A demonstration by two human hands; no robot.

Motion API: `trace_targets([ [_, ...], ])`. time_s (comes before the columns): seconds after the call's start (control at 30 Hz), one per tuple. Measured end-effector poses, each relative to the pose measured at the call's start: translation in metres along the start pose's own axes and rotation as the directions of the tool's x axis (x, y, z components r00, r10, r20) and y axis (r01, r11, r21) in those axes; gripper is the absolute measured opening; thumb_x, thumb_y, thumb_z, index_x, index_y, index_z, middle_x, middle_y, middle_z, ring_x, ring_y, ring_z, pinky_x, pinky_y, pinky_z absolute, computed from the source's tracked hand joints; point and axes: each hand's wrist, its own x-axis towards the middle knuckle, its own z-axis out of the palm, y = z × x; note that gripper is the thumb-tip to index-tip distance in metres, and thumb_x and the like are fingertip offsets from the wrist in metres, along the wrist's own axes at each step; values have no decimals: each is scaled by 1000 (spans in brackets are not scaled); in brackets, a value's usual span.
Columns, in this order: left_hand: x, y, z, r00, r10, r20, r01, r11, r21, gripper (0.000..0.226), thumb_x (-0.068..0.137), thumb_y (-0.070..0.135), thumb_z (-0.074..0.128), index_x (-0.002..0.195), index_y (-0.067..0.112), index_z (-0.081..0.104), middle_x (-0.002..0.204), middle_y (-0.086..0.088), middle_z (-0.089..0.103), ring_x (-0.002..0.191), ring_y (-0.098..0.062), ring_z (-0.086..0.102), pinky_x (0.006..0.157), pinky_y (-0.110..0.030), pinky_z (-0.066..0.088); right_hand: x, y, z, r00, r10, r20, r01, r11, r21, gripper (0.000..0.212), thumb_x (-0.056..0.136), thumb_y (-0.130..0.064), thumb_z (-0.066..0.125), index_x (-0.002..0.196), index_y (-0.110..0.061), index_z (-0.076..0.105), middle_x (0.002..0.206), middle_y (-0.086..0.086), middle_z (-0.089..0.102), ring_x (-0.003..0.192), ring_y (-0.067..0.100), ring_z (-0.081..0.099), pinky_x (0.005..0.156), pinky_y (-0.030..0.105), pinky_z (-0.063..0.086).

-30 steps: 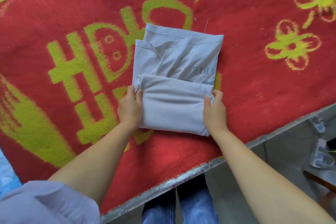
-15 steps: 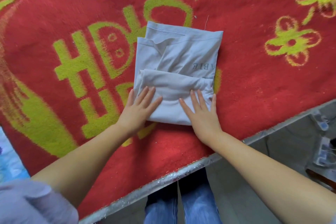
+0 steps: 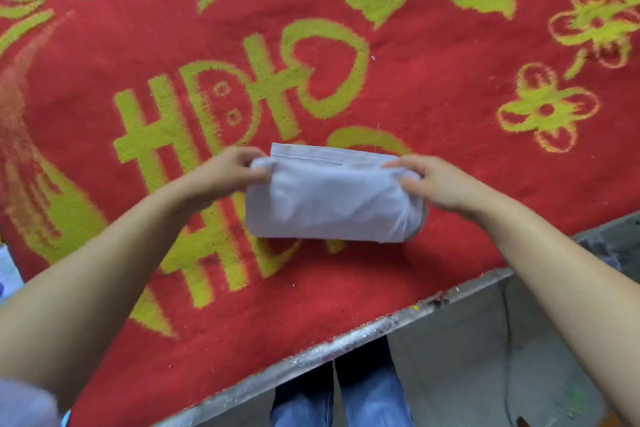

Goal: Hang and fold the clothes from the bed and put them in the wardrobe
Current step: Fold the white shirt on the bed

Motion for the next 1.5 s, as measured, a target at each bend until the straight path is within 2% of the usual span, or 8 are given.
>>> trace_targets([
  [0.13, 53, -11, 25, 913, -223, -342, 71, 911, -406, 20, 92, 30, 59, 81, 15, 53, 79, -9, 48, 78, -18, 44, 60, -29, 33, 46, 11, 13, 890, 322, -322, -212, 919, 332, 48, 95, -29, 57, 137, -11, 43, 132, 13, 53, 115, 20, 52, 94, 25, 38],
  [0.4, 62, -32, 75, 687, -146, -712, 156, 986, -52, 27, 100, 36, 35, 95, 12, 47, 93, -12, 60, 83, -30, 52, 64, -34, 29, 52, 24, 69, 797, 236, -557, -341, 935, -93, 46, 102, -33, 35, 146, -20, 30, 138, 11, 43, 120, 35, 49, 89, 43, 41],
  [0.7, 45, -41, 69, 671, -75, -738, 277, 948, 156, 35, 97, 34, 43, 124, 13, 45, 109, -15, 62, 104, -38, 55, 75, -41, 38, 25, 43, 61, 774, 164, -612, -275, 957, -91, 67, 86, 2, 41, 150, -14, 28, 142, 16, 36, 128, 35, 38, 104, 42, 32],
  [0.83, 2, -51, 88, 749, 555, -361, -122, 652, 748, 67, 81, 35, 46, 140, 6, 33, 137, -21, 48, 130, -31, 37, 102, -62, 34, -7, 23, 79, 823, -162, -545, -170, 845, -508, 71, 78, -12, 43, 148, -5, 31, 153, 21, 28, 144, 38, 21, 114, 58, 16],
  [0.93, -2, -49, 120, 825, 558, 88, -315, 326, 891, 90, 59, 27, 63, 144, 11, 38, 148, -19, 38, 138, -34, 33, 100, -71, 28, -8, 11, 118, 959, -239, -154, 45, 661, -749, 95, 72, -27, 60, 154, -20, 12, 160, 17, 1, 145, 35, -12, 106, 67, -11],
  [1.03, 16, -43, 127, 911, 412, 7, -181, 384, 905, 95, 61, 10, 68, 147, 20, 30, 153, -18, 26, 140, -40, 27, 101, -71, 20, 8, 23, 123, 981, -43, -189, -126, 596, -793, 93, 86, -27, 53, 150, -33, -13, 157, 15, -22, 142, 41, -23, 99, 67, -23],
  [1.2, 34, -41, 105, 942, 334, 40, -171, 375, 911, 68, 92, 8, 24, 152, 27, 0, 160, -9, -5, 146, -38, -1, 110, -62, 7, 18, 23, 118, 971, -40, -234, -158, 625, -764, 74, 93, -18, 41, 152, -37, 1, 160, 14, -10, 145, 42, -11, 105, 68, -14],
  [1.5, -33, 47, 46, 959, 283, -22, -74, 325, 943, 68, 97, 8, 37, 153, 20, 1, 160, -6, 8, 144, -39, 11, 109, -55, 22, -15, -78, 42, 993, -66, -101, -42, 594, -804, 74, 96, -7, 39, 151, -39, 1, 161, 2, 8, 146, 40, 6, 109, 64, 13],
])
